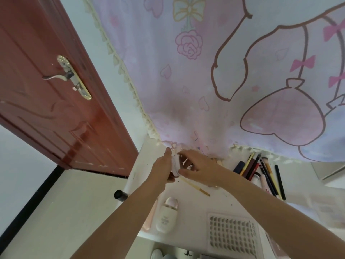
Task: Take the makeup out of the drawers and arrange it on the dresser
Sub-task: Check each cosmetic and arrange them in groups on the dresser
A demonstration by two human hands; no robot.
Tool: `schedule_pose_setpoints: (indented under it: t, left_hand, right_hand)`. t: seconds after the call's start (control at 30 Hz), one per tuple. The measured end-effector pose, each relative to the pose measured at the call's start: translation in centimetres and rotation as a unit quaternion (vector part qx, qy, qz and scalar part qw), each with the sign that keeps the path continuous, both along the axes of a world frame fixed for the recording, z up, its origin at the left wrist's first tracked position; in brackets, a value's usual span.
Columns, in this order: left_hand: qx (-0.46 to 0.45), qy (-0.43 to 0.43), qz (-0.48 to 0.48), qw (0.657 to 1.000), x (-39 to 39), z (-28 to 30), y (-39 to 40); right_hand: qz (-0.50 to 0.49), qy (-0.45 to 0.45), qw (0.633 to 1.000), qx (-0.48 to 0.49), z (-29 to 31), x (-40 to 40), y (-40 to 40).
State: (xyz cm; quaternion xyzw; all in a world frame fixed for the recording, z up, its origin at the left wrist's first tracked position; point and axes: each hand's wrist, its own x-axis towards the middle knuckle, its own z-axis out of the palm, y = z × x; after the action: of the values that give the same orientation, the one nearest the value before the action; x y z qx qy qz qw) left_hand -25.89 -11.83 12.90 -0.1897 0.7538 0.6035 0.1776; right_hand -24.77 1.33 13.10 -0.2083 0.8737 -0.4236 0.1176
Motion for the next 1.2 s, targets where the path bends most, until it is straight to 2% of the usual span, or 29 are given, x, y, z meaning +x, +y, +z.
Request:
schedule_pose_setpoints:
  t: [0.17, 0.3, 0.4, 0.57, 0.7, 0.83, 1.0, 1.2]
  left_hand:
    - [0.074, -0.03, 0.025, 0.997, 0.5, 0.1, -0.2]
    - [0.086, -0.061, 0.025, 0.994, 1.3, -0.8, -0.3]
    - [0.136, -0.089, 0.051, 0.985, 2.6, -2.6, -0.4]
    - [0.221, -0.194, 0.155, 0.943, 6.6, -7.3, -1.4]
    - [0.304, -0.268, 0.223, 0.887, 9.8, -10.3, -1.7]
    - [0.33, -0.307, 0.255, 0.856, 12.0, -12.2, -1.6]
    - [0.326, -0.333, 0.275, 0.841, 12.9, -13.2, -0.8]
    - [0.336, -0.31, 0.309, 0.834, 12.1, -13.1, 0.2]
  right_hand:
    - [0.002, 0.045, 0.999, -0.005, -0.8, 0.1, 0.5]
    - [0.003, 0.016, 1.0, 0.005, -1.7, 0.3, 0.6]
    - [-0.007, -0.046, 0.999, -0.013, -3.3, 0.9, 1.1]
    - [-0.056, -0.177, 0.98, -0.069, -8.0, 3.0, 1.8]
    - [-0.054, -0.233, 0.97, -0.032, -11.5, 4.9, 1.2]
    - [-0.023, -0.168, 0.982, 0.082, -13.7, 5.1, 0.6]
    - [0.036, -0.052, 0.976, 0.21, -15.1, 4.5, 0.6]
    - [0.068, -0.034, 0.955, 0.288, -16.2, 4.1, 1.4]
